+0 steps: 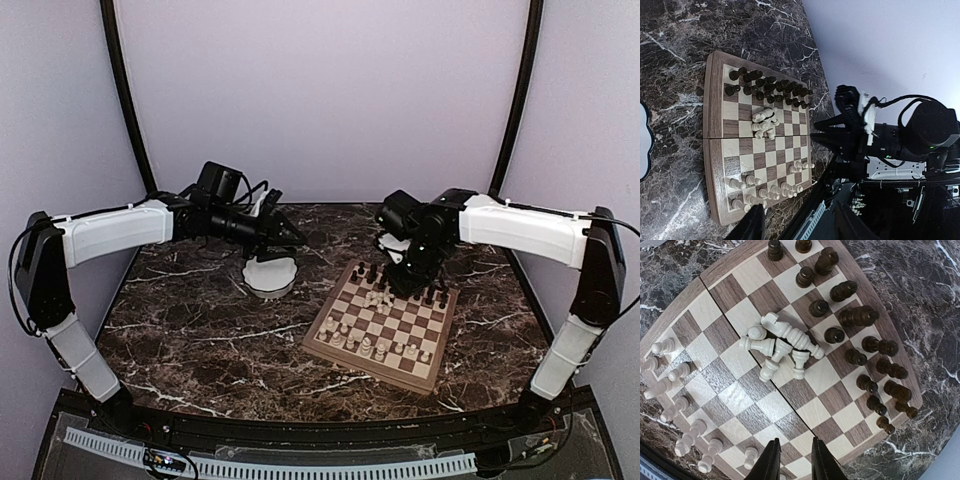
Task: Set up the chess pieces on the board
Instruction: Pick up the pawn from the chessboard.
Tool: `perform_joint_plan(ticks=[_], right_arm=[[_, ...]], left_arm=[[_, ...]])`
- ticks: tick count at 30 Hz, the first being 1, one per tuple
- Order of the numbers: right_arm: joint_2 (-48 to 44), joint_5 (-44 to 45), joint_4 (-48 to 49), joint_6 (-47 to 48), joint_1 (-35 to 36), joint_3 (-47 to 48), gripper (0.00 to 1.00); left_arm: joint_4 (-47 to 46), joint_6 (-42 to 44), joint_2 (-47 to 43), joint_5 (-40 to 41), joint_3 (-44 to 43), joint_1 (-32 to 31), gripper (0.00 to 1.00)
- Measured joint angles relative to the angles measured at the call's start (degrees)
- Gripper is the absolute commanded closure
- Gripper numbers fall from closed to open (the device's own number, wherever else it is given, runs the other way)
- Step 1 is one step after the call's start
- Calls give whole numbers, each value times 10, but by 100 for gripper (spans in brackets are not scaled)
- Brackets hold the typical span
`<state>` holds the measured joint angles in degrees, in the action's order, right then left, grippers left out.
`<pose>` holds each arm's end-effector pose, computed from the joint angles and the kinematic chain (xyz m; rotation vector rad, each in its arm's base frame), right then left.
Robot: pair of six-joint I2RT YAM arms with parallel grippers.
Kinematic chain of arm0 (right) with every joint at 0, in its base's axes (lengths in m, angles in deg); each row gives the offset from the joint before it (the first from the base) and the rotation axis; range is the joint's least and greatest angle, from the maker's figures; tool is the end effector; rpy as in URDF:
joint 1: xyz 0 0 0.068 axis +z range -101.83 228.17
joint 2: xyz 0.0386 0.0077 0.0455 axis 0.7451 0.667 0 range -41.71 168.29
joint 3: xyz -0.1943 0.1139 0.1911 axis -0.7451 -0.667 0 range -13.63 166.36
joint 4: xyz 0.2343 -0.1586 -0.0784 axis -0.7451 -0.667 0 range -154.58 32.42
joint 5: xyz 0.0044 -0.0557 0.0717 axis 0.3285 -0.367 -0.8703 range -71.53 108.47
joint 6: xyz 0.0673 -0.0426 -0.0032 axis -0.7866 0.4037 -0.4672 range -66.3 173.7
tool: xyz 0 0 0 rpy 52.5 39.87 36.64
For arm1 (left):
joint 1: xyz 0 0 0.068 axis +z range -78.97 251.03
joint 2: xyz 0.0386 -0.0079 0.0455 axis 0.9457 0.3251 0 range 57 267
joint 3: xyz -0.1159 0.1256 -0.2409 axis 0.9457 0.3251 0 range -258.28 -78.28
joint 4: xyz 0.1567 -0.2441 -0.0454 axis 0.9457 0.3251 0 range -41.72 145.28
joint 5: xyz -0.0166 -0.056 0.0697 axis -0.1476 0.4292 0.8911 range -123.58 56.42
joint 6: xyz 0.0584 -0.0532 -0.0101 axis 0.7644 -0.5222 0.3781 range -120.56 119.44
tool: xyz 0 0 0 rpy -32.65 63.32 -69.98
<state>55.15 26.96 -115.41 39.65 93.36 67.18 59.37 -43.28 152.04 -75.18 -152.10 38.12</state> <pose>0.2739 0.2614 0.2429 -0.7298 2.7286 0.0156 0.3388 -0.2734 0.2876 0.2868 2.3657 -1.4872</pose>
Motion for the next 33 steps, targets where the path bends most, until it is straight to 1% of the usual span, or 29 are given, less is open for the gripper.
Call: perform_joint_plan(ticks=[6,19,21,24,25,26,30,33], right_arm=[[48,3,56,11,1,-19,77],[107,36,90,21,-1,-20,79],[113,36,96,26,-2,-20,82],[125,35,104,35,-3,-20,93],[128,36,106,37,-3,-20,97],[128,33,112,43,-3,-19,99],[118,27,115,44,-3,-30,100],[93,15,100,43,-3,-46,100]], left_arm=[[27,19,0,8,-14,-2,51],[49,21,-3,21,-14,-4,51],[50,21,-3,21,-14,-4,51],[53,21,-3,22,-14,-4,51],[54,22,-3,21,-14,-4,51],[54,22,-3,21,-14,-4,51],[53,24,-3,21,-14,-4,51],[53,26,-3,21,-14,-4,50]])
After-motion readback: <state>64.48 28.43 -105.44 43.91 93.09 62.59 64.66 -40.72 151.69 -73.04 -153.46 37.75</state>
